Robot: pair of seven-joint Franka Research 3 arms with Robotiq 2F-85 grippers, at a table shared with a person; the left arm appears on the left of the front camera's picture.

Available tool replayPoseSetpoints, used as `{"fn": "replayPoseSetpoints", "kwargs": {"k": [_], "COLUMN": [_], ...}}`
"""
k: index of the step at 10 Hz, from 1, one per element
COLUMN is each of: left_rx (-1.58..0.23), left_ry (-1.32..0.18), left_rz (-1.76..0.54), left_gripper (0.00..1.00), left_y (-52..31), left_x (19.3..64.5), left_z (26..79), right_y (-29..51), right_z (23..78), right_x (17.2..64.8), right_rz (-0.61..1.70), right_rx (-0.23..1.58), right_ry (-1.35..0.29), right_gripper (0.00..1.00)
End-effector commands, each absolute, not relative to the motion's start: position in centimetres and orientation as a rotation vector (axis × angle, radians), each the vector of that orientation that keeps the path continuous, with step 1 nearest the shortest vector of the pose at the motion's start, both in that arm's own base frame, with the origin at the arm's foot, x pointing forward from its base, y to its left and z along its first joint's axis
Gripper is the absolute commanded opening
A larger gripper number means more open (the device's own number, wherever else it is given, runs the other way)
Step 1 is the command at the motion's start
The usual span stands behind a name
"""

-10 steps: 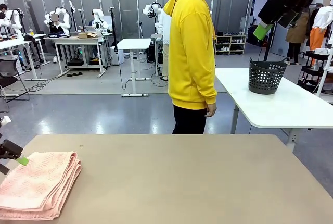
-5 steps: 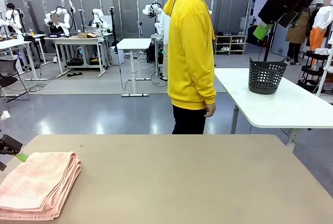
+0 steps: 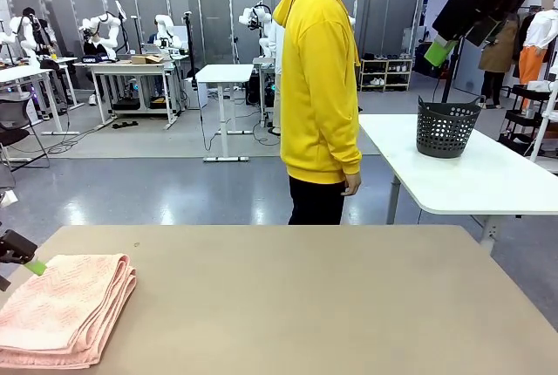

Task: Fold the towel.
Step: Pick up the 100 cm Hotel Towel and place it on the left side of the table.

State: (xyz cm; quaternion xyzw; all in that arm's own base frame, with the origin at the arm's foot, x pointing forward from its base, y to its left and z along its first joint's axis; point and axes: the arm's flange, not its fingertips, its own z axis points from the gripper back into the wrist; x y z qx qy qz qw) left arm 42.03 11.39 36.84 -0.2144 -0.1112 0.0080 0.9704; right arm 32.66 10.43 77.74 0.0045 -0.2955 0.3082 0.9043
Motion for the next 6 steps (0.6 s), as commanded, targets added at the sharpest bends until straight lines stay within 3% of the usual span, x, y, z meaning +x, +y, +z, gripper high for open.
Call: {"fn": "replayPoseSetpoints", "kwargs": {"k": [1, 6], "left_rx": [-0.437, -0.437], "left_ry": [-0.235, -0.235], "left_rz": [0.011, 0.011], "left_gripper": [1.0, 1.0], "left_y": [11.46, 11.46], "left_x": [42.43, 42.43], "left_z": [36.85, 36.85], "right_y": [10.45, 10.45], "right_z": [77.77, 77.77], "right_x": [32.61, 32.61], "right_rz": [0.631, 0.631], "right_rx": [0.003, 0.003], "right_ry": [-0.605, -0.605], "right_gripper": [0.94, 0.94]}}
